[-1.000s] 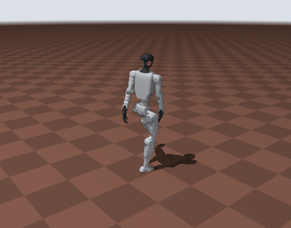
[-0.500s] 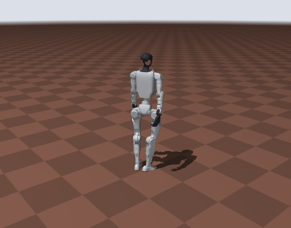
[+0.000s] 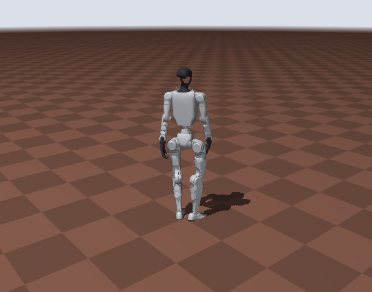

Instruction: In place motions

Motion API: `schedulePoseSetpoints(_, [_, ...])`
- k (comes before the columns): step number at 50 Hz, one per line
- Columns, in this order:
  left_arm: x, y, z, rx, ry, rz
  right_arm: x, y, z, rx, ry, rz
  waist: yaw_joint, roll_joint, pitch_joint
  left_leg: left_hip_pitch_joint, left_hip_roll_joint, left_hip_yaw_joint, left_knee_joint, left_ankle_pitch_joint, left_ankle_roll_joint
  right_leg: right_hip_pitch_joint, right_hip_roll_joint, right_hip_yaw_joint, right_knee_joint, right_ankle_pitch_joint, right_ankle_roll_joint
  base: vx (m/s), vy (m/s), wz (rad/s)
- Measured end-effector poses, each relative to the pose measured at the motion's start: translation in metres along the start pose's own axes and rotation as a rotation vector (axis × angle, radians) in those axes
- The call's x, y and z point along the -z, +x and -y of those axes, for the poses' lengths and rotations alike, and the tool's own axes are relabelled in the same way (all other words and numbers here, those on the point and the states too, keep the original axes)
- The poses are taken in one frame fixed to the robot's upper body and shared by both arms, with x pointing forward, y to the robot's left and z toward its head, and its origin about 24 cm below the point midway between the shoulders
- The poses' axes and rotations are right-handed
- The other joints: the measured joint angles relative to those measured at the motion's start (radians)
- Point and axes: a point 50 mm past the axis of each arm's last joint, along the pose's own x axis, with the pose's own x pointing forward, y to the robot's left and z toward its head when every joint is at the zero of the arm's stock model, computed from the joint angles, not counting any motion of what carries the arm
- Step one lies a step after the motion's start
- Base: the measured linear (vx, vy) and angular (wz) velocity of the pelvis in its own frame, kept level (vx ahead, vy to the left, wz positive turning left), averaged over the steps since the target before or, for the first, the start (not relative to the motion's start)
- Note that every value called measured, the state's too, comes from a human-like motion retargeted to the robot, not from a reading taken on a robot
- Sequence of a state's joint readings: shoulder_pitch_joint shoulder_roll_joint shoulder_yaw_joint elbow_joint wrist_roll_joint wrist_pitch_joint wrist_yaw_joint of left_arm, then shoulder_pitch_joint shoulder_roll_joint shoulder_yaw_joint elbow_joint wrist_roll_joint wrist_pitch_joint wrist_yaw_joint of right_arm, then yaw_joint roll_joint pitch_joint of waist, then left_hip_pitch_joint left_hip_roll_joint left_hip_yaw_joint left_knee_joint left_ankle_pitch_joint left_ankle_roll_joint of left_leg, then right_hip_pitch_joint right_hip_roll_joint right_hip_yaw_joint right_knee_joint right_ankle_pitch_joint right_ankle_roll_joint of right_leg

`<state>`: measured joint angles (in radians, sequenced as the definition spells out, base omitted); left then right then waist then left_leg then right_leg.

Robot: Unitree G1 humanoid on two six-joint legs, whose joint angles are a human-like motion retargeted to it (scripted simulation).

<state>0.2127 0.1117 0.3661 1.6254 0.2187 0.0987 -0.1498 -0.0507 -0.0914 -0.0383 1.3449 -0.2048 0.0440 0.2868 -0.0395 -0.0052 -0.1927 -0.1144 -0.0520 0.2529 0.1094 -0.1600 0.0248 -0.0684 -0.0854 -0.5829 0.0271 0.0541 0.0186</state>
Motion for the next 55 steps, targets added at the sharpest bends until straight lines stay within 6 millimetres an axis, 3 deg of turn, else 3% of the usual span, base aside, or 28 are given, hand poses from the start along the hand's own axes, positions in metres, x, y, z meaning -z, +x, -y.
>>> schedulePoseSetpoints(5, [-0.022,-0.004,-0.005,-0.01,-0.015,0.059,0.045,-0.005,0.004,0.079,0.107,-0.124,0.021,-0.003,-0.04,-0.015,-0.006,-0.059,0.009,-0.018,0.01,-0.016,-0.032,-0.048,0.106,-0.011,0.03,0.48,-0.13,0.43])
schedulePoseSetpoints(8, [-0.037,-0.006,-0.005,-0.007,-0.046,0.12,0.064,-0.009,0.007,0.095,0.177,-0.177,0.049,0.032,-0.043,-0.021,0.055,-0.041,0.015,-0.026,-0.007,-0.146,-0.048,-0.001,0.366,0.075,-0.011,0.31,-0.19,-0.44])
schedulePoseSetpoints(10, [-0.044,-0.007,-0.005,-0.003,-0.07,0.148,0.07,-0.011,0.009,0.1,0.196,-0.188,-0.007,0.071,-0.011,-0.004,0.09,-0.072,0.007,-0.015,-0.013,-0.251,-0.046,0.044,0.493,0.068,0.006,0.13,-0.25,0.39])
schedulePoseSetpoints(12, [-0.053,-0.009,-0.006,-0.006,-0.066,0.16,0.075,-0.013,0.012,0.114,0.207,-0.189,-0.081,0.095,0.033,0.025,0.103,-0.107,-0.007,-0.006,-0.006,-0.332,-0.046,0.017,0.459,0.054,-0.005,0.0,-0.23,0.76])
schedulePoseSetpoints(15, [-0.07,-0.014,-0.006,-0.008,-0.025,0.192,0.085,-0.018,0.017,0.147,0.226,-0.197,-0.178,0.122,0.104,0.049,0.129,-0.143,-0.01,0.004,0.003,-0.467,-0.083,-0.037,0.3,0.018,-0.071,-0.15,-0.14,0.62])
schedulePoseSetpoints(18, [-0.1,-0.024,-0.005,0.004,0.037,0.271,0.099,-0.022,0.019,0.167,0.248,-0.237,-0.276,0.159,0.171,0.042,0.17,-0.195,-0.002,0.014,0.008,-0.652,-0.116,-0.025,0.176,-0.003,-0.137,-0.29,-0.01,0.73])
schedulePoseSetpoints(25, [-0.165,-0.05,0.015,0.023,0.157,0.451,0.157,-0.04,-0.012,0.129,0.426,-0.477,-0.393,0.27,0.303,-0.027,0.314,-0.291,0.072,0.019,0.012,-0.977,-0.218,0.129,0.147,0.03,-0.225,-0.2,0.03,0.66])
schedulePoseSetpoints(28, [-0.181,-0.058,0.03,0.069,0.209,0.522,0.178,-0.048,-0.031,0.099,0.485,-0.557,-0.395,0.287,0.311,-0.05,0.336,-0.313,0.092,0.017,0.008,-1.01,-0.24,0.15,0.152,0.025,-0.236,-0.01,-0.07,0.3])
schedulePoseSetpoints(31, [-0.186,-0.061,0.04,0.096,0.275,0.565,0.187,-0.05,-0.046,0.067,0.509,-0.589,-0.375,0.261,0.313,-0.024,0.312,-0.307,0.086,0.019,0.013,-0.954,-0.24,0.145,0.136,0.027,-0.224,0.05,-0.04,0.11])
schedulePoseSetpoints(35, [-0.169,-0.05,0.041,0.082,0.315,0.528,0.189,-0.05,-0.054,0.042,0.489,-0.58,-0.358,0.219,0.29,0.03,0.26,-0.288,0.044,0.031,0.025,-0.771,-0.231,0.068,0.138,0.022,-0.179,0.13,0.02,0.03])
schedulePoseSetpoints(38, [-0.145,-0.038,0.028,0.049,0.33,0.436,0.175,-0.044,-0.043,0.036,0.444,-0.536,-0.307,0.155,0.255,0.073,0.189,-0.245,0.027,0.017,0.036,-0.613,-0.201,0.075,0.184,0.047,-0.134,0.15,0.05,-0.65])
schedulePoseSetpoints(42, [-0.088,-0.017,0.007,0.005,0.277,0.227,0.148,-0.033,-0.022,0.077,0.369,-0.45,-0.229,0.086,0.18,0.109,0.108,-0.162,-0.008,0.001,0.042,-0.401,-0.137,0.131,0.288,0.103,-0.064,0.12,0.08,-1.01])
schedulePoseSetpoints(46, [-0.018,-0.005,-0.006,-0.012,0.1,0.004,0.103,-0.019,0.001,0.125,0.283,-0.284,-0.165,0.072,0.109,0.099,0.085,-0.077,-0.031,-0.012,0.035,-0.198,-0.05,0.19,0.365,0.161,0.007,-0.07,0.09,-1.1])
schedulePoseSetpoints(48, [0.011,-0.003,-0.008,-0.001,-0.021,-0.077,0.073,-0.013,0.011,0.134,0.231,-0.178,-0.147,0.064,0.084,0.091,0.07,-0.037,-0.043,-0.013,0.032,-0.096,-0.012,0.22,0.345,0.15,0.079,-0.24,0.09,-1.03])
schedulePoseSetpoints(52, [0.054,-0.001,-0.008,0.044,-0.208,-0.156,0.017,-0.007,0.023,0.134,0.112,0.015,-0.12,0.006,0.02,0.081,-0.004,0.055,-0.085,-0.009,0.016,0.057,-0.01,0.053,0.117,-0.05,0.04,-0.24,0.12,-1.06])
schedulePoseSetpoints(55, [0.069,-0.002,-0.012,0.057,-0.267,-0.176,-0.013,-0.007,0.022,0.108,0.034,0.114,-0.04,-0.045,-0.009,0.107,-0.045,0.172,-0.14,-0.001,-0.01,0.038,-0.018,0.168,0.011,0.007,0.025,-0.3,0.13,-1.8])
